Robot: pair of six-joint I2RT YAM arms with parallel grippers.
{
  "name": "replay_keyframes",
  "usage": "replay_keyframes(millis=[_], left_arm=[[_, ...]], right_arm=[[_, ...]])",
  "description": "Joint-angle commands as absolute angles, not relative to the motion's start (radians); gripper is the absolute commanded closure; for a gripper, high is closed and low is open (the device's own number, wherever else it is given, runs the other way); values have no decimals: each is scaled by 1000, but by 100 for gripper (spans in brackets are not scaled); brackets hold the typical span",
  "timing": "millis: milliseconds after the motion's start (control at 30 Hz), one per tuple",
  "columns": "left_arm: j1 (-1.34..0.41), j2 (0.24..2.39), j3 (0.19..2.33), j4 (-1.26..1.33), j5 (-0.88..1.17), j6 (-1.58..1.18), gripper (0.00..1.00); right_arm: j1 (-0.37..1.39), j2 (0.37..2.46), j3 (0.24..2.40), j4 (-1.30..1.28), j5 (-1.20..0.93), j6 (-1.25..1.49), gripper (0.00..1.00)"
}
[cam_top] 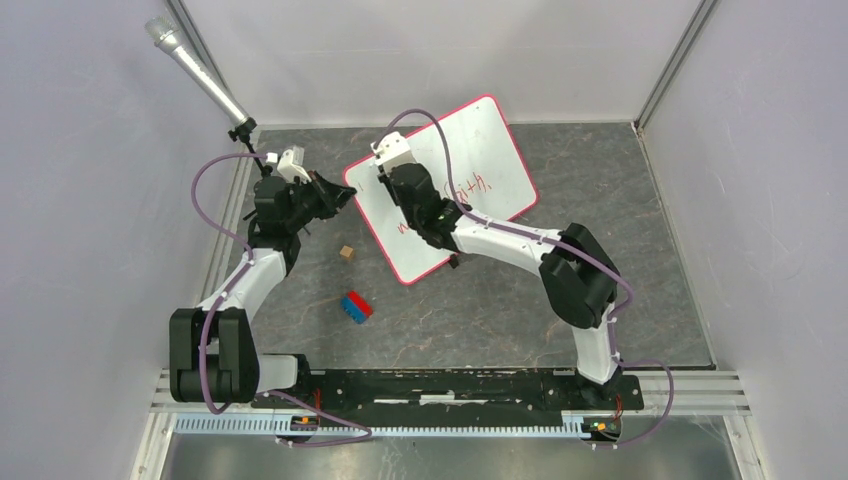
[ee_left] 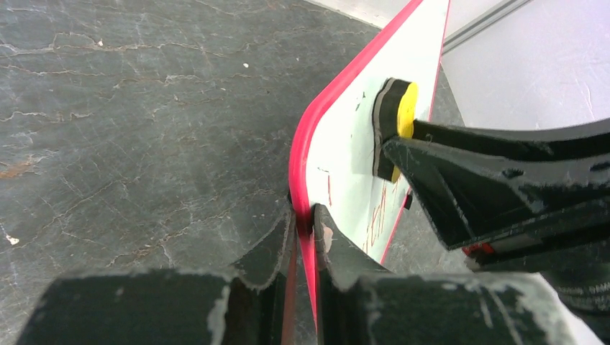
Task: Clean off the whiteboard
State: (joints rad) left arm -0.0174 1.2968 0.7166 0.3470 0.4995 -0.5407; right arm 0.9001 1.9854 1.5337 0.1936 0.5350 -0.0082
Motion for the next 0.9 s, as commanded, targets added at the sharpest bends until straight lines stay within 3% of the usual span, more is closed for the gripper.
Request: replay_keyframes(millis=[0,300,600,867], left_arm=[[-35,1248,752,426,555,-511,98],[-42,1240,749,426,551,-505,98],[-42,1243,752,426,555,-511,98],[-43,1236,749,425,552,-511,98]], right_arm=[[994,2051,1611,130,547,-36,79],[1038,2136,1721,96,489,-37,78],[873,2011,1516,96,521,158,80],[1031,2110,1688,73,500,42,79]])
